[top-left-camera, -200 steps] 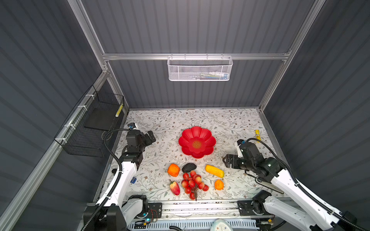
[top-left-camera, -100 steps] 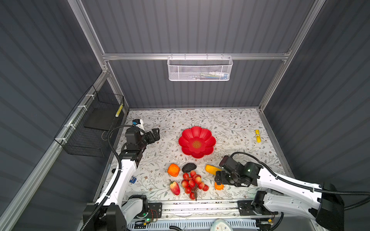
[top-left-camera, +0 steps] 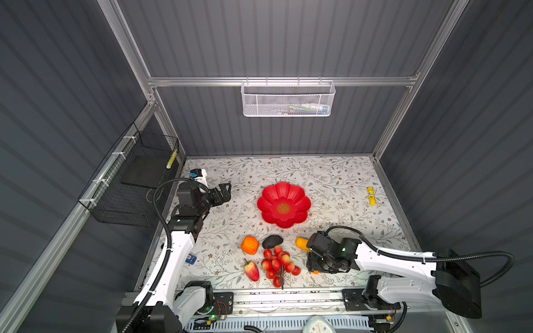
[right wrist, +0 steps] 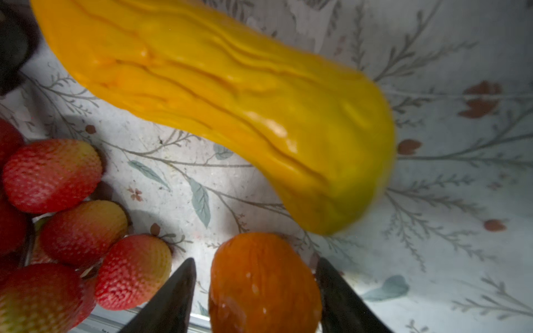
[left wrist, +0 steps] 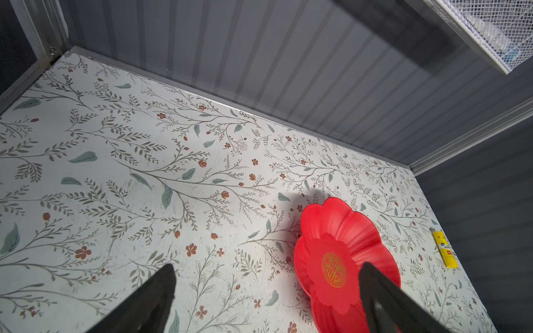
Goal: Place and organize the fake fruits in the fruit bowl
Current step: 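Grasp the small orange tangerine with the right gripper, then carry the tangerine into the red bowl and release it with the right gripper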
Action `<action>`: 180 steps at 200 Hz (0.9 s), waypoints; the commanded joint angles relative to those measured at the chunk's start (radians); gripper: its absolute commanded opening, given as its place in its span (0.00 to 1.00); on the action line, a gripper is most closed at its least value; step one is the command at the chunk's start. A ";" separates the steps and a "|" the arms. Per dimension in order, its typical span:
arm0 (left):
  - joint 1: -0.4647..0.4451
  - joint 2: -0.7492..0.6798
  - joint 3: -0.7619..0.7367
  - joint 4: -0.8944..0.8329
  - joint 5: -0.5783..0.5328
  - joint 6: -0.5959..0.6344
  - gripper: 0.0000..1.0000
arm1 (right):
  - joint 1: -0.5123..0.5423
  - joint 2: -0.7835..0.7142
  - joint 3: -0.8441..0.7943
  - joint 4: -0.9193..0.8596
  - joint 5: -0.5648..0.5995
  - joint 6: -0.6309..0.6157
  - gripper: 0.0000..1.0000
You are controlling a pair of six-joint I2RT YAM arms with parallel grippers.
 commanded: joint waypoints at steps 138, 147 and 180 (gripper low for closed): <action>-0.008 -0.069 0.043 -0.198 0.092 -0.063 0.98 | -0.334 0.152 0.552 0.021 0.083 -0.538 0.34; -0.012 -0.077 0.044 -0.220 0.092 -0.058 0.98 | -0.353 0.231 0.605 0.047 0.054 -0.572 0.34; -0.048 -0.109 0.035 -0.329 0.073 -0.046 0.97 | -0.388 0.501 0.793 0.074 0.007 -0.670 0.34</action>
